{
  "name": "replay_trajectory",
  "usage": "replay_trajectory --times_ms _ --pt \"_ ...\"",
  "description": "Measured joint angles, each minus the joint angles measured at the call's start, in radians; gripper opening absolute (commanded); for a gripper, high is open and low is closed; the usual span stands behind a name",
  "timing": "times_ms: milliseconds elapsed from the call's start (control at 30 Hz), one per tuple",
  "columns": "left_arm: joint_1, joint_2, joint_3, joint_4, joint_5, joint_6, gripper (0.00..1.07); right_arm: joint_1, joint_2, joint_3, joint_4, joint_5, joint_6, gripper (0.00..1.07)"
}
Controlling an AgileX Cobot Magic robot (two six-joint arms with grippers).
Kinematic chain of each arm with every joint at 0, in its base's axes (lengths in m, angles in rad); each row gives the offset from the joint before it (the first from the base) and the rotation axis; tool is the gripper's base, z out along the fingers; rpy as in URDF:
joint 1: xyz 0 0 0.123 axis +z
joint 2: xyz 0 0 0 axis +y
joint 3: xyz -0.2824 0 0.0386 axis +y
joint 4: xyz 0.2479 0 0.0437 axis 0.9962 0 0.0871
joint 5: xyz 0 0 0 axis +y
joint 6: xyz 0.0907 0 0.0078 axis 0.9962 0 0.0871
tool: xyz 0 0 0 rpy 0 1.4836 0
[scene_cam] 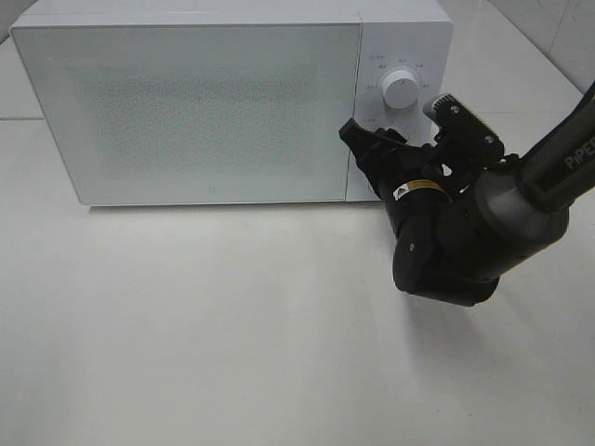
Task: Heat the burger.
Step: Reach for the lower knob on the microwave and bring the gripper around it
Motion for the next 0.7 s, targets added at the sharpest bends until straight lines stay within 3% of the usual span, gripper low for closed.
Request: replay_trajectory --times_ms 333,700 --pt "0.000 0.000 0.000 0.000 0.000 0.000 1.00 -0.005 0.000 0.009 -0.030 -0.007 0.750 0.04" --pt "0.000 0.000 0.000 0.000 0.000 0.000 1.00 -0.005 0.006 0.010 -0.036 -0.021 1.091 0.05"
